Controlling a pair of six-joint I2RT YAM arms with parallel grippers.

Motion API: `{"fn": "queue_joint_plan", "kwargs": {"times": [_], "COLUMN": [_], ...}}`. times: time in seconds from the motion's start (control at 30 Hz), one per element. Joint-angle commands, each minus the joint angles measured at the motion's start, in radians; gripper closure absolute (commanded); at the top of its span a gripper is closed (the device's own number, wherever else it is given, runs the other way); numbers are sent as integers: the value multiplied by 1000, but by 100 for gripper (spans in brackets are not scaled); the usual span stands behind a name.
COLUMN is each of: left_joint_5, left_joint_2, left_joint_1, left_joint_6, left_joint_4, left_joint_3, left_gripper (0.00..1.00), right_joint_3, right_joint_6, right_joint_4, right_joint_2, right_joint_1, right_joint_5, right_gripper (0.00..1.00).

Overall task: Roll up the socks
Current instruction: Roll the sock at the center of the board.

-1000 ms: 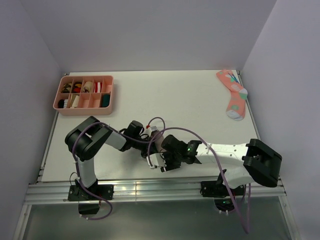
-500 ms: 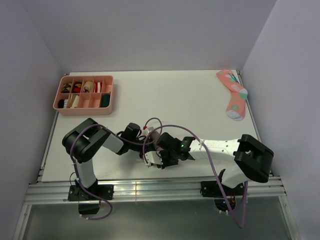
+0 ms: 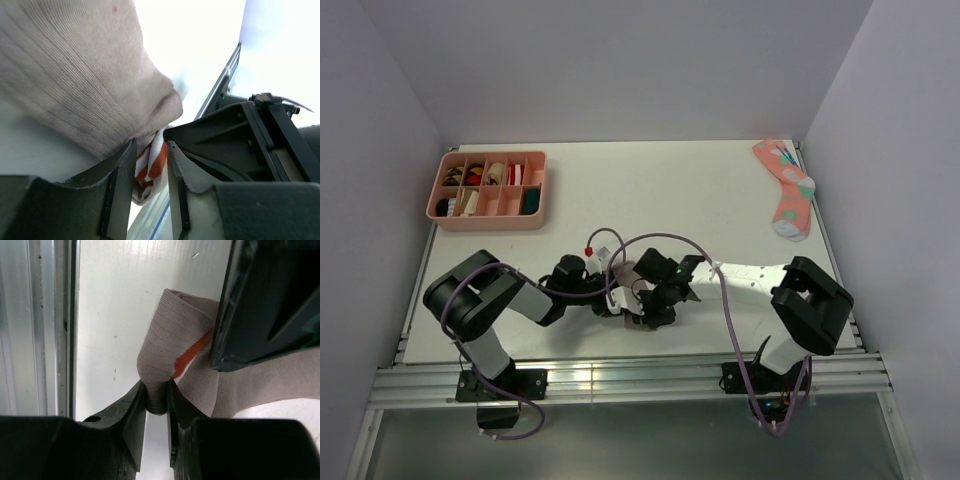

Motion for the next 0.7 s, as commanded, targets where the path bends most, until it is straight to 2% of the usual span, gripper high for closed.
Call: {"fn": "queue_joint_plan", "kwargs": {"times": [0.0,0.17,0.37,0.53,0.67], "left_joint_5": [-98,-175,-226,-281,-322], "left_joint_2": [-66,-152,-229,-313,-439], "left_joint_1": [4,4,4,1,-26], "left_joint_6": [-13,27,91,90,129], "left_joint_4": [168,204,169,286,314], "left_joint_3": [-41,-102,-145,-277,-338], "left_gripper": [63,61,60,61,61], "right_joint_3": [24,67,182,298,369], "right_joint_6": [-20,-41,-99,-147,-175], "right_joint_4": [-97,-153,-284,-423,-499], "right_joint_2": [24,53,141,257,335], "right_joint_1": [-40,-81,-149,-190,-213], "right_joint_5": [-67,-135,-228,-322,-353], "right_gripper": [79,79,79,79,80]}}
